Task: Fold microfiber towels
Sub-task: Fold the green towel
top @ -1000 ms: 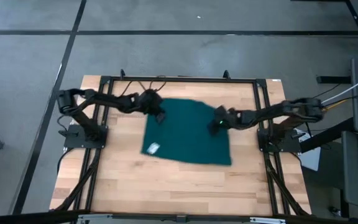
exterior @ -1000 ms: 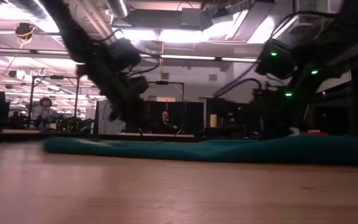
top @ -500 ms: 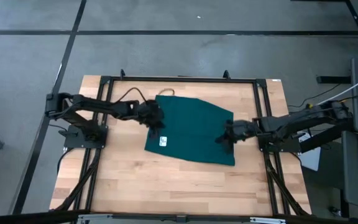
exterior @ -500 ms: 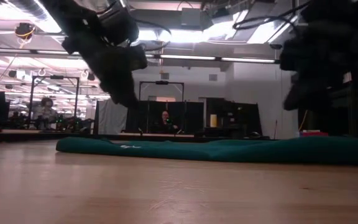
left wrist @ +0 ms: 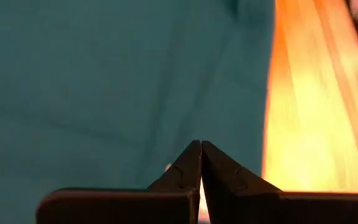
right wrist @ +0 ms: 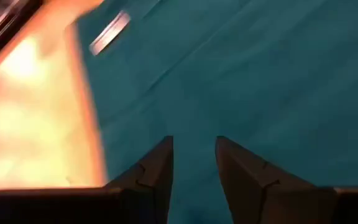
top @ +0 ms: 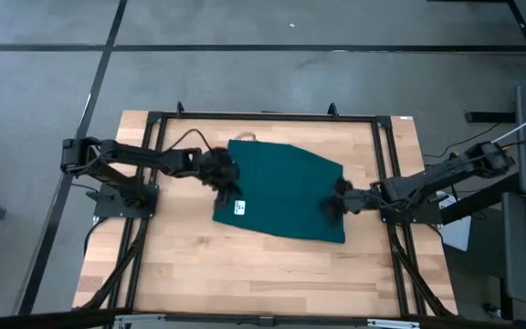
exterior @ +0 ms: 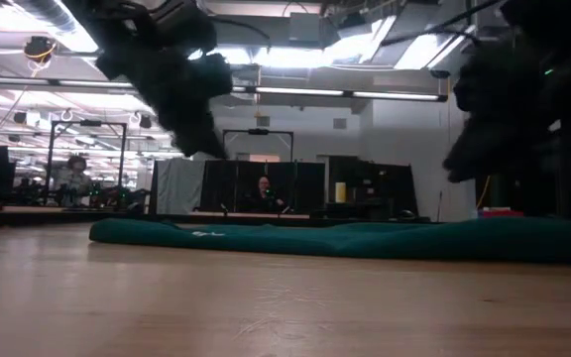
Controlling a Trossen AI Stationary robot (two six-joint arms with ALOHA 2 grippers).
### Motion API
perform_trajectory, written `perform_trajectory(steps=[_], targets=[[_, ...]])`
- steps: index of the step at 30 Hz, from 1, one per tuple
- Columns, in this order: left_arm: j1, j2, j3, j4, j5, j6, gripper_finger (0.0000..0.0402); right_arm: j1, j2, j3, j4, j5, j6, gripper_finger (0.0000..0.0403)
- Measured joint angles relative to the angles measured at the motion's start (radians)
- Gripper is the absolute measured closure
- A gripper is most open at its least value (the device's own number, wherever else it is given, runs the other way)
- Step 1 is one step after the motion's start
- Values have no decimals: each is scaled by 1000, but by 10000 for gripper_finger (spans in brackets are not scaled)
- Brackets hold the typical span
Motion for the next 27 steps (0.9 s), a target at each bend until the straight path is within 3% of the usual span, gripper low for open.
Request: perform_trajectory(steps=[2,6,15,22,27], targets=[[31,0,1,58,-5,-52,398,-55,-1,0,-52,56,25,275],[43,1,1,90,-3,-92,398,-184,-1,0,-137,32,15,284],[-97,62,1,80,-128,-171,398,-441,-13,0,-50,-42,-129,277],[-152,229,0,264,-145,-323,398,-695,-36,2,-58,-280,-268,253],[-160,272,1,370,-144,-373,400,-769,-29,2,-110,-409,-345,263]])
